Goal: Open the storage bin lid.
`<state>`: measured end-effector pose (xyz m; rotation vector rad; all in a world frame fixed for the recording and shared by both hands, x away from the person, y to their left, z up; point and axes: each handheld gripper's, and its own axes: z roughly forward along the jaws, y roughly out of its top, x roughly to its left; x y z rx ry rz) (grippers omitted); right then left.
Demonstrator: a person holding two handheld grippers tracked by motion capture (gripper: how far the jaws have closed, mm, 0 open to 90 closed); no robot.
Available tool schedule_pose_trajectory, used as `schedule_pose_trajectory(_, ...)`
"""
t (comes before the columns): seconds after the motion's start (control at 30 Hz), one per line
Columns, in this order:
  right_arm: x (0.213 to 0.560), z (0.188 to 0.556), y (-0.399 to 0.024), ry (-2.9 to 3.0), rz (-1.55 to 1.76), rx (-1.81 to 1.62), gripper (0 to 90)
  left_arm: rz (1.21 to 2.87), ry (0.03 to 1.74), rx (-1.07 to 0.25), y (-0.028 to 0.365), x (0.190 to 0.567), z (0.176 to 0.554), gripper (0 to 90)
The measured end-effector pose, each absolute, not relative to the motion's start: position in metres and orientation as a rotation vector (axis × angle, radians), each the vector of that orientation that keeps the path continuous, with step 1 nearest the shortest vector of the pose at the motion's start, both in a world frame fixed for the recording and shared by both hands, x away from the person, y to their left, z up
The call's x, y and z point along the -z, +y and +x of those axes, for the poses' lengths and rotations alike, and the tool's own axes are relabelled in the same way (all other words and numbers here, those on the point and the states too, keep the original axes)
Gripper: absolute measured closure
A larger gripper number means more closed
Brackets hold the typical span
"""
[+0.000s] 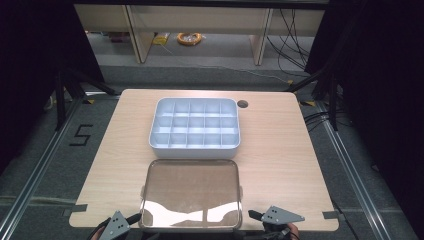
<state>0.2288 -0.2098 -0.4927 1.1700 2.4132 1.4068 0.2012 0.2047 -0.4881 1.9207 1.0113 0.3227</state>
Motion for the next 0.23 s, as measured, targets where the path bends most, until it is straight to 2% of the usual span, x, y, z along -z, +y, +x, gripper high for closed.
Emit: schedule_pose_trajectory(0.23, 0.4949, 0.2312, -0.2094, 2.407, 1.165, -1.453, 20.4, 1.915, 1.015, -0.318, 0.2054, 0.4881, 0.2021, 16.4)
